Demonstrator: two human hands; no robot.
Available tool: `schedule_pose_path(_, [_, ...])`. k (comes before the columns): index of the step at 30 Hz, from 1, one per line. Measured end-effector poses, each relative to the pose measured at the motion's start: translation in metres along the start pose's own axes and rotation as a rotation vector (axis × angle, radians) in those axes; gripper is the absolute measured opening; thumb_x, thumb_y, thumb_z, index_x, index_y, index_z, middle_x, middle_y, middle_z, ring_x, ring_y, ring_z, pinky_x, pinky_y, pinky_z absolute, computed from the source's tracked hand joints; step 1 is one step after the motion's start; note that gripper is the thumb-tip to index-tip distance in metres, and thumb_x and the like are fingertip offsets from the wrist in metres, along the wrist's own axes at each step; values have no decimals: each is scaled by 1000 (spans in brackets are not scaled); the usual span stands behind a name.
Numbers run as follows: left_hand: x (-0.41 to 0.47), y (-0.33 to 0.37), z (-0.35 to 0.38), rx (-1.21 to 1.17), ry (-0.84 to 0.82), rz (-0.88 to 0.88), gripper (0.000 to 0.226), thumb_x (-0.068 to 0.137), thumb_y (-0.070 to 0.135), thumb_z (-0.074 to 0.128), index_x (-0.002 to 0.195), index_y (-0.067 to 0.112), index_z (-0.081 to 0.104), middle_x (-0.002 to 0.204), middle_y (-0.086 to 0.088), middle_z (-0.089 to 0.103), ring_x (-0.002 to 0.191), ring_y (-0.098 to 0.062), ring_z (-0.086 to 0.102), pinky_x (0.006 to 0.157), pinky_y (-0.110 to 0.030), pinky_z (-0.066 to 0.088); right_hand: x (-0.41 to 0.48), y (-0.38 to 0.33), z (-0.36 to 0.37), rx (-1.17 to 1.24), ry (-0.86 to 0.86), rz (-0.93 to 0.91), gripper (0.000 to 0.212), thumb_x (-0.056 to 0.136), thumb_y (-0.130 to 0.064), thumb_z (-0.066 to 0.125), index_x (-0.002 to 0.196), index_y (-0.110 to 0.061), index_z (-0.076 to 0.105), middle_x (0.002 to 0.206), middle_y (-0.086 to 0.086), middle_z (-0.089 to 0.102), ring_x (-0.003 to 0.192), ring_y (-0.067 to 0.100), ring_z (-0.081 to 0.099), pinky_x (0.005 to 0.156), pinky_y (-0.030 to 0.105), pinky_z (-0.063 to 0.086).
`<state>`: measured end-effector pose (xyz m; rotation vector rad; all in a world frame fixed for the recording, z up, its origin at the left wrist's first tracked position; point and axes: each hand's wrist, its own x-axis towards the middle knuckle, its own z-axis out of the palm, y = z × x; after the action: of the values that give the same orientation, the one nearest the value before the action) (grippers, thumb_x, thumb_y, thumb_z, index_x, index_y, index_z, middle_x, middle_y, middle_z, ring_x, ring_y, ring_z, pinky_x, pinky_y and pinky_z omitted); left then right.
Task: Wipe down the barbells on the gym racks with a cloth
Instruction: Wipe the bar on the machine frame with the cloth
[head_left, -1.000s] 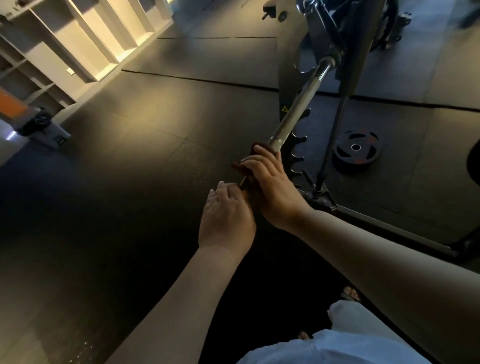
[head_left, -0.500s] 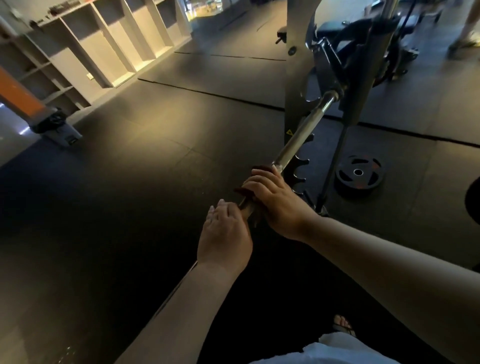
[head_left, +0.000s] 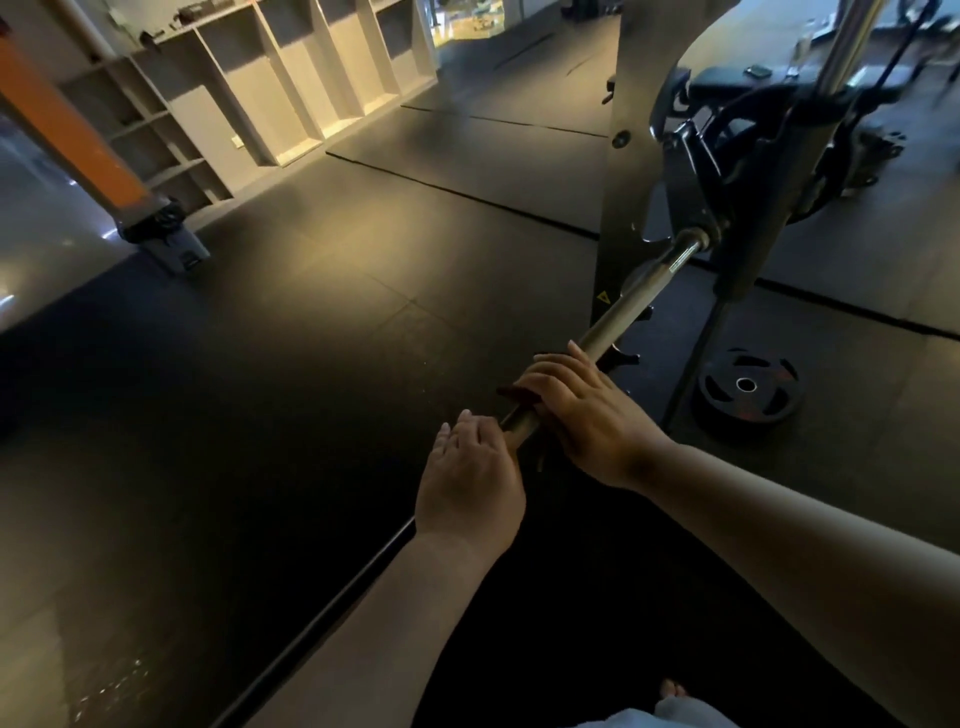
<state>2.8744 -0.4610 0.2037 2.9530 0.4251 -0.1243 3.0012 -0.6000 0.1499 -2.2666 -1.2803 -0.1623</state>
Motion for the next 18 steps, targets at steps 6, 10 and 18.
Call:
schedule_pose_path(6, [14,10,4,9,15,-13,37,103,28,42,136,10,48,150,-16,47,148,-23,35,124,-39,25,19,-1,-7,35,112,245,42,101,-26,52,142,-17,53,145,5,55,149,24,33,129,49,1])
schedule_pose_path(10, [18,12,7,11,17,-1,39,103,33,43,137,13,48,151,-13,48,147,-22,36,123,-37,25,9,-9,-1,62,82,140,50,96,-40,46,141,-20,54,144,2,55,148,25,33,129,52,6])
schedule_pose_path(18, [19,17,14,53,69,-57,43,103,33,32,140,16,46,149,-9,48,145,-21,39,120,-37,32,24,41,-18,40,171,330,42,104,-29,40,141,-17,53,145,4,56,149,23,33,128,52,9])
